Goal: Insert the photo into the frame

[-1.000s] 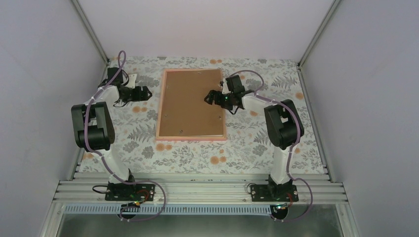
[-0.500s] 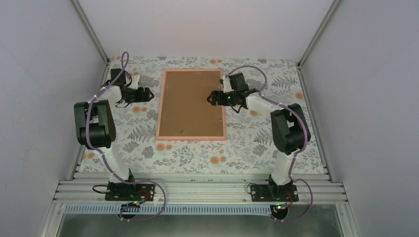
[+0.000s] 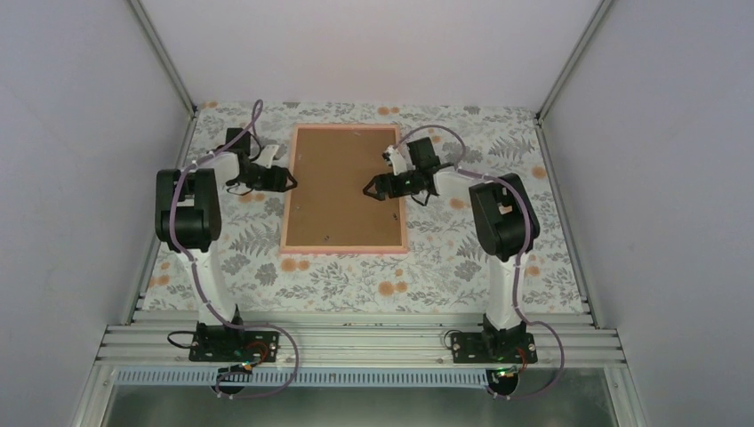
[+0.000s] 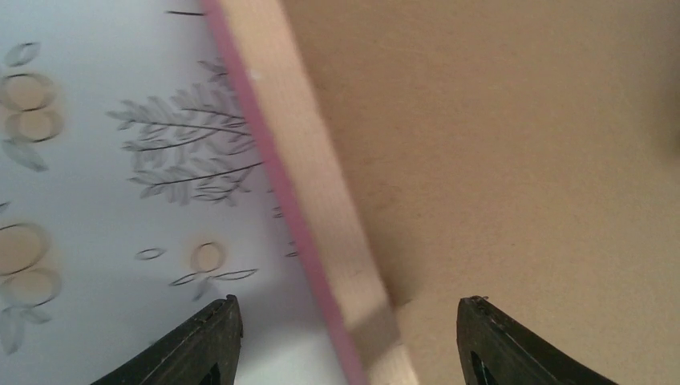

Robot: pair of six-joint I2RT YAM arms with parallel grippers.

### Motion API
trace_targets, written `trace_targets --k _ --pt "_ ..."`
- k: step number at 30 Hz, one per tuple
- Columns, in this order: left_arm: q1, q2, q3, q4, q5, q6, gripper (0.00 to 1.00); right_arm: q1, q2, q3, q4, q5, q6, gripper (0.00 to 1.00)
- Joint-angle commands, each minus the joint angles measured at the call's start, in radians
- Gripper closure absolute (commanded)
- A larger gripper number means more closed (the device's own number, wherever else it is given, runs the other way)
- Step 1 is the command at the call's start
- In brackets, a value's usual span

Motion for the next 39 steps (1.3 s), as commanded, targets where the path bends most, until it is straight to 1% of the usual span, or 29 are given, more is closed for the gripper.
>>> trace_targets --k 1,3,5,9,12,15,17,19,20,22,24,27,30,34,37,39 --pt "-0.044 0.01 0.006 -0.047 -0.003 0.092 0.33 -0.005 -0.018 -0.193 -0.053 -0.07 0.008 0.11" --pt "-0.06 0.0 -0.009 -0.055 -0.011 0.106 0.33 -0.004 -0.065 -0.252 -0.038 -0.064 0.007 0.1" --pt "-0.069 -0.012 -0.031 -0.062 -0.001 0.11 0.33 -0.005 -0.097 -0.275 -0.049 -0.073 -0.003 0.1" --pt "-0.08 -0.035 -0.077 -0.061 0.01 0.118 0.37 -0.004 -0.164 -0.353 -0.029 -0.115 -0.001 0.1" --pt "-0.079 -0.042 -0.076 -0.073 0.013 0.127 0.39 0.001 -0.199 -0.381 -0.029 -0.146 -0.022 0.11" --pt "-0.081 -0.079 -0.081 -0.076 0.012 0.168 0.39 0.008 -0.226 -0.342 -0.058 -0.16 -0.071 0.13" --pt "-0.08 -0.117 -0.098 -0.074 0.009 0.212 0.38 0.013 -0.234 -0.281 -0.078 -0.139 -0.115 0.15" --pt "-0.08 -0.156 -0.126 -0.073 -0.007 0.261 0.37 0.019 -0.228 -0.21 -0.115 -0.156 -0.166 0.16" --pt "-0.08 -0.177 -0.137 -0.075 -0.015 0.283 0.37 0.026 -0.219 -0.175 -0.143 -0.174 -0.203 0.19" --pt "-0.08 -0.235 -0.169 -0.068 -0.012 0.338 0.37 0.048 -0.203 -0.125 -0.189 -0.21 -0.282 0.28" --pt "-0.085 -0.31 -0.216 -0.053 0.019 0.414 0.37 0.072 -0.188 -0.1 -0.225 -0.242 -0.34 0.34" --pt "-0.112 -0.421 -0.289 -0.059 0.078 0.568 0.37 0.099 -0.155 -0.078 -0.237 -0.277 -0.354 0.46" --pt "-0.17 -0.474 -0.353 -0.115 0.113 0.758 0.37 0.126 -0.099 -0.042 -0.246 -0.313 -0.346 0.56" --pt "-0.258 -0.529 -0.448 -0.108 0.089 0.892 0.37 0.159 -0.04 -0.016 -0.255 -0.32 -0.34 0.66" --pt "-0.331 -0.542 -0.499 -0.067 0.034 0.938 0.36 0.167 -0.012 -0.056 -0.24 -0.33 -0.295 0.7" --pt "-0.366 -0.539 -0.521 -0.024 -0.004 0.946 0.34 0.167 0.0 -0.091 -0.228 -0.319 -0.292 0.72"
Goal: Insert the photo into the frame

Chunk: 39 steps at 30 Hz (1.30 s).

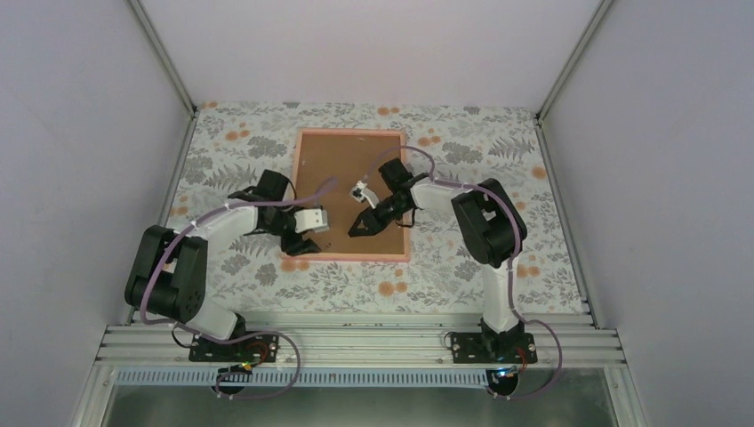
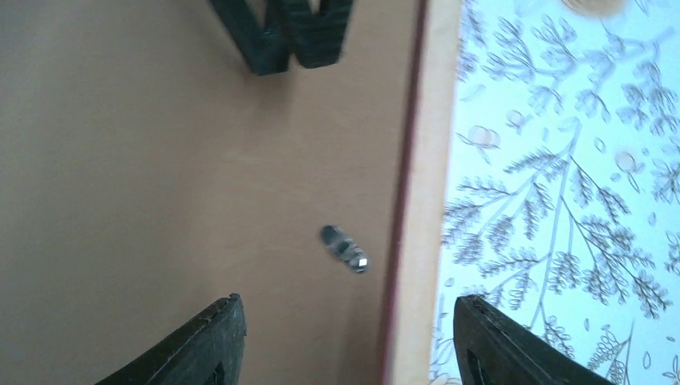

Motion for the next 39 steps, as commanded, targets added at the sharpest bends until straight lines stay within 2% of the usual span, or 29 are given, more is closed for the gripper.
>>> trace_targets --k 1,7,16,23,32,39 --pt "-0.066 -0.012 -0.045 0.075 -0.059 0.137 0.33 0.01 0.032 -0.055 0.001 -0.024 0.006 0.72" --pt "-0.135 0.016 -0.099 0.134 -0.121 0.2 0.31 -0.002 0.077 -0.085 -0.018 0.029 -0.04 0.77" --pt "-0.171 0.093 -0.082 0.153 -0.146 0.163 0.32 -0.007 0.064 -0.119 -0.003 0.038 -0.043 0.78" --pt "-0.22 0.06 -0.15 0.118 -0.15 0.29 0.39 -0.007 0.062 -0.112 -0.002 0.043 -0.039 0.78" --pt "-0.24 0.069 -0.153 0.056 -0.167 0.372 0.57 -0.007 0.061 -0.121 -0.002 0.046 -0.044 0.79" --pt "-0.244 0.068 -0.142 -0.036 -0.152 0.447 0.66 -0.007 0.053 -0.135 0.0 0.049 -0.048 0.79"
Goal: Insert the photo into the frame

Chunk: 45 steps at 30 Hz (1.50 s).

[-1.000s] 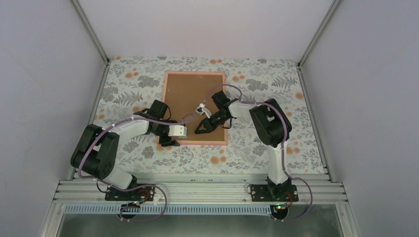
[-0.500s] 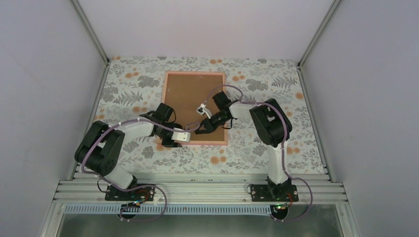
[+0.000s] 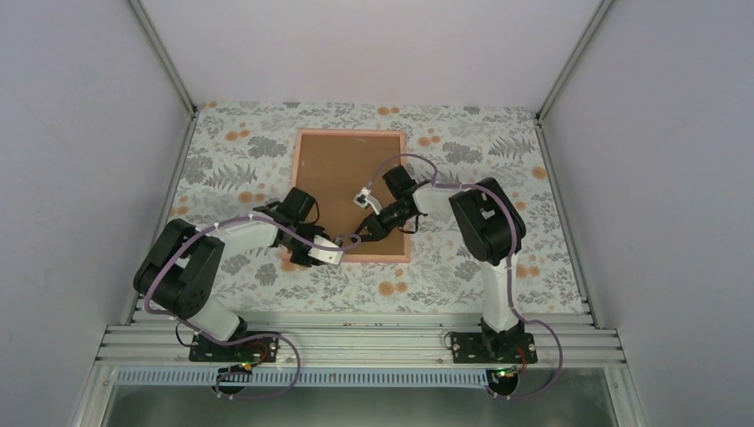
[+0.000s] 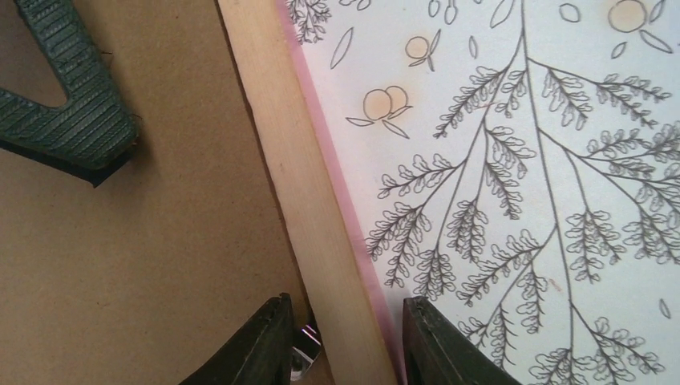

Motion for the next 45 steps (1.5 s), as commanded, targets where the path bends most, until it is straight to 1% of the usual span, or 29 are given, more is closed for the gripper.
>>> trace_targets --k 1,5,10,13,14,18,21,25,27,30,35,37,41,45 --pt "-0.014 0.019 -0.026 -0.2 0.023 0.081 0.67 0.001 0.023 -0.05 -0.064 0.105 -0.022 0.8" --pt "-0.019 0.029 -0.013 -0.241 0.014 0.109 0.74 0.001 0.022 -0.052 -0.065 0.104 -0.023 0.8" --pt "-0.018 0.013 0.015 -0.234 0.014 0.069 0.74 0.002 0.016 -0.054 -0.064 0.101 -0.024 0.8" --pt "-0.005 -0.04 0.056 -0.228 0.056 -0.015 0.64 0.002 -0.002 -0.07 -0.058 0.097 -0.023 0.8" --pt "0.004 -0.063 0.072 -0.23 0.074 -0.045 0.61 0.002 -0.011 -0.076 -0.053 0.096 -0.021 0.8" --pt "0.071 -0.136 0.139 -0.231 0.144 -0.19 0.55 0.002 -0.054 -0.083 -0.039 0.086 -0.015 0.8" --pt "0.166 -0.145 0.185 -0.207 0.163 -0.325 0.54 0.002 -0.092 -0.074 -0.021 0.072 -0.008 0.79" --pt "0.304 -0.114 0.204 -0.122 0.095 -0.491 0.54 0.003 -0.127 -0.042 0.021 0.059 0.034 0.79" --pt "0.352 -0.088 0.205 -0.073 0.033 -0.575 0.53 0.003 -0.122 -0.002 0.034 0.059 0.058 0.79" --pt "0.397 -0.046 0.226 -0.052 -0.023 -0.683 0.51 0.005 -0.092 0.059 0.044 0.062 0.088 0.79" --pt "0.408 0.035 0.249 -0.065 -0.041 -0.768 0.49 0.02 -0.021 0.149 0.062 0.073 0.126 0.79" --pt "0.407 0.056 0.247 -0.056 -0.051 -0.776 0.47 0.027 0.009 0.18 0.078 0.084 0.149 0.79" --pt "0.405 0.09 0.248 -0.049 -0.034 -0.778 0.39 0.038 0.061 0.243 0.105 0.095 0.176 0.79" --pt "0.396 0.143 0.262 -0.036 -0.039 -0.807 0.37 0.046 0.126 0.291 0.111 0.116 0.185 0.8"
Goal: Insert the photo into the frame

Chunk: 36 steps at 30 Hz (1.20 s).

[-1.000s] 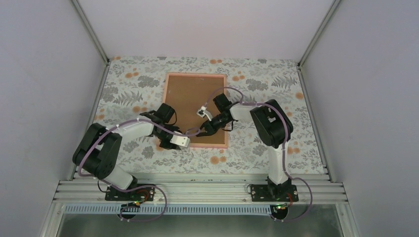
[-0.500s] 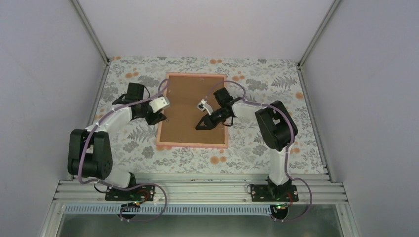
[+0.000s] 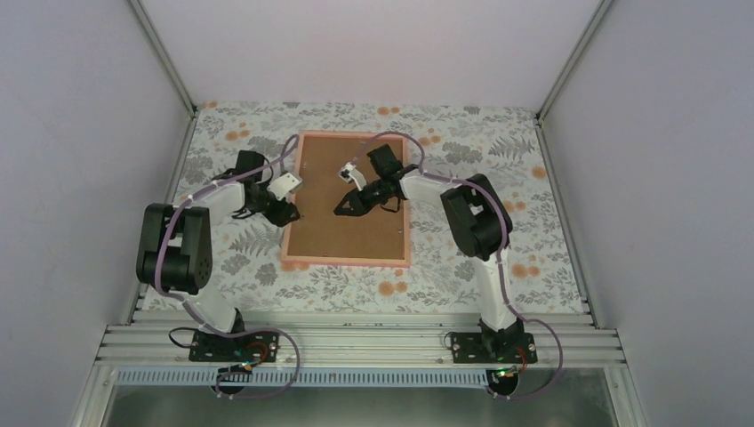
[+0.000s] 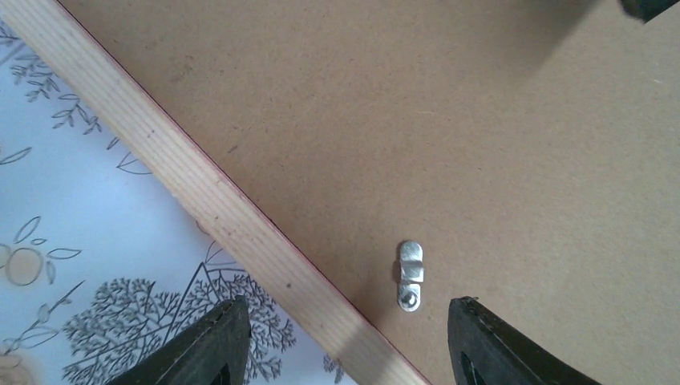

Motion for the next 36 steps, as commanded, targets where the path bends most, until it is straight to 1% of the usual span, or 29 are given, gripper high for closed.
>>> trace_targets --k 1,6,11,19,21,23,29,34,36 --pt "-0.013 0.054 0.029 0.034 0.0 -0.056 0.37 0.017 0.073 0.058 0.028 0.029 0.029 0.8" --pt "-0.055 0.11 0.044 0.055 -0.027 -0.083 0.38 0.015 0.1 0.017 0.035 0.055 0.015 0.81" --pt "-0.079 0.145 0.045 0.075 -0.051 -0.117 0.39 0.016 0.093 -0.032 0.046 0.062 0.006 0.82" --pt "-0.077 0.154 0.031 0.089 -0.143 -0.149 0.51 0.016 0.08 -0.068 0.047 0.076 -0.001 0.83" --pt "-0.074 0.146 0.036 0.081 -0.12 -0.152 0.53 0.015 0.078 -0.076 0.048 0.079 -0.001 0.83" --pt "-0.069 0.127 0.036 0.072 -0.065 -0.142 0.53 0.016 0.074 -0.083 0.05 0.08 -0.001 0.83" --pt "-0.074 0.121 0.06 0.041 -0.05 -0.147 0.53 0.016 0.058 -0.112 0.062 0.085 0.001 0.84" --pt "-0.093 0.131 0.05 0.028 -0.115 -0.127 0.53 0.015 0.059 -0.114 0.06 0.095 0.001 0.84" --pt "-0.093 0.138 0.048 0.011 -0.153 -0.112 0.56 0.015 0.057 -0.115 0.056 0.1 -0.002 0.84"
